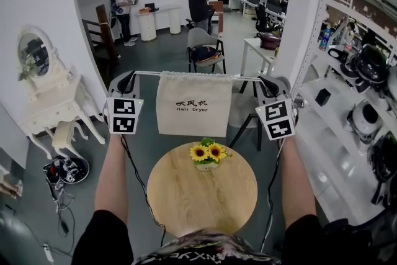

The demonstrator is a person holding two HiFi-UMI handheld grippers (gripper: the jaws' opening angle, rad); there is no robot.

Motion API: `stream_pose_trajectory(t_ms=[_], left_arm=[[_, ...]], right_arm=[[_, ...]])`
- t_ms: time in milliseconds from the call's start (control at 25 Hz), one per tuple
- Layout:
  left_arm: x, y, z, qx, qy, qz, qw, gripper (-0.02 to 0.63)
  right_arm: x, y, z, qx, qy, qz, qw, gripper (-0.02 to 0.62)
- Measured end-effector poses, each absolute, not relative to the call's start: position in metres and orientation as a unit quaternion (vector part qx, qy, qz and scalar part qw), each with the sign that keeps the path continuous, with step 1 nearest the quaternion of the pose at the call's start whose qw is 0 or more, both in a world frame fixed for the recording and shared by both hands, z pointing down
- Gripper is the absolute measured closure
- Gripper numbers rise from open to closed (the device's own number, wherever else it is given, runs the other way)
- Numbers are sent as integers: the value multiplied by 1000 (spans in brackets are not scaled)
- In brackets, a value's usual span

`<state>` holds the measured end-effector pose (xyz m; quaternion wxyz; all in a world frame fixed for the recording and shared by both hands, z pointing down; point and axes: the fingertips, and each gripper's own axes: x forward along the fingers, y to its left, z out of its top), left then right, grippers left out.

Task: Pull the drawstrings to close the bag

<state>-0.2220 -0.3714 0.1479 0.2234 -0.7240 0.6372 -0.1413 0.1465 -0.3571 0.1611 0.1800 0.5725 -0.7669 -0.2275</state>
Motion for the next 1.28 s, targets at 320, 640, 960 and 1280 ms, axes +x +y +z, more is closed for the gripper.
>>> stream_pose_trajectory(t_ms=[320,640,960,1280], left_arm=[[-227,-372,143,-723,640,-141,221,586],[-229,-371,145,-723,642,-139,213,586],[-238,-375,140,-722,648,-128,206,586],[-243,-376,143,-719,653,-132,198,584]], right_arm=[[156,-357,160,578,-773,-206,159,595],[167,-357,161,581,-780,-186,143,595],[173,-360,160,582,-783,-173,133,595],[175,-363,164,582,-789,-158,121,594]])
